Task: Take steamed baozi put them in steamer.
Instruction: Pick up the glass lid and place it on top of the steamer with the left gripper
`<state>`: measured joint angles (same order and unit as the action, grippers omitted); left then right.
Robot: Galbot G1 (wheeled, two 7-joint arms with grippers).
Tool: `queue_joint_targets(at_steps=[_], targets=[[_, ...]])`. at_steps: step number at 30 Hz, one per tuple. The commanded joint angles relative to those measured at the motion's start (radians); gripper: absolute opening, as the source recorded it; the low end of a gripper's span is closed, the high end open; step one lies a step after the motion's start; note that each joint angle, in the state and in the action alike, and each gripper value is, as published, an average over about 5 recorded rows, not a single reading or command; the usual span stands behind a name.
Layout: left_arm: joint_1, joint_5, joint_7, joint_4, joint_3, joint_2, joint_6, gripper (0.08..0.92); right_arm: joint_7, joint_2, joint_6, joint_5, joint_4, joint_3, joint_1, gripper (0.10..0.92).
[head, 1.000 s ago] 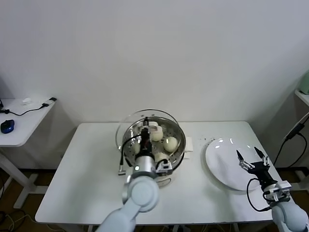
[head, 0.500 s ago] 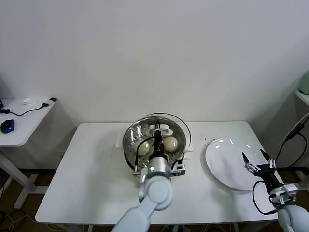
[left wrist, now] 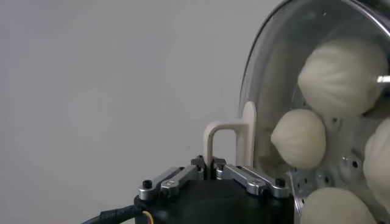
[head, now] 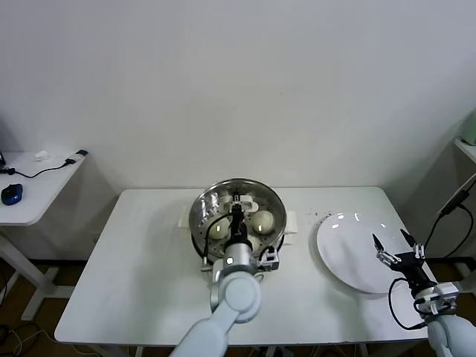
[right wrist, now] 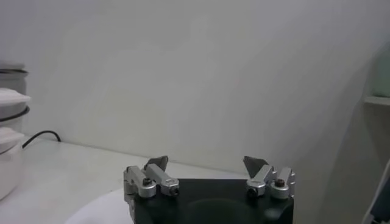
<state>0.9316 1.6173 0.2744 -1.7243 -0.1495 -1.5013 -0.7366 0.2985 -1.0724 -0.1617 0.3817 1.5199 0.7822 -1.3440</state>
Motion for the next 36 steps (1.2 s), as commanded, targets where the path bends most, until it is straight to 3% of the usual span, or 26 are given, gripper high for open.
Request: queue_joint_targets(at_steps=[1, 23, 26, 36], targets=[[-0.001, -0.006, -0.017, 0.021, 0.003, -0.001, -0.045, 0.146, 0.001, 0.0, -0.002, -0.002, -0.001, 0.005, -0.002, 0.823], [0.002, -0.019, 0.035, 0.013, -0.002, 0.01, -0.025, 0.148, 0.013, -0.006, -0.012, -0.017, -0.014, 0.018, -0.002, 0.823], [0.009, -0.022, 0.053, -0.018, -0.009, 0.024, -0.029, 0.185, 0.014, -0.006, -0.013, -0.017, -0.018, 0.021, -0.002, 0.823], [0.051, -0.046, 0.063, -0.163, -0.018, 0.089, -0.049, 0.471, 0.02, -0.01, -0.012, -0.02, -0.023, 0.021, 0.003, 0.823]])
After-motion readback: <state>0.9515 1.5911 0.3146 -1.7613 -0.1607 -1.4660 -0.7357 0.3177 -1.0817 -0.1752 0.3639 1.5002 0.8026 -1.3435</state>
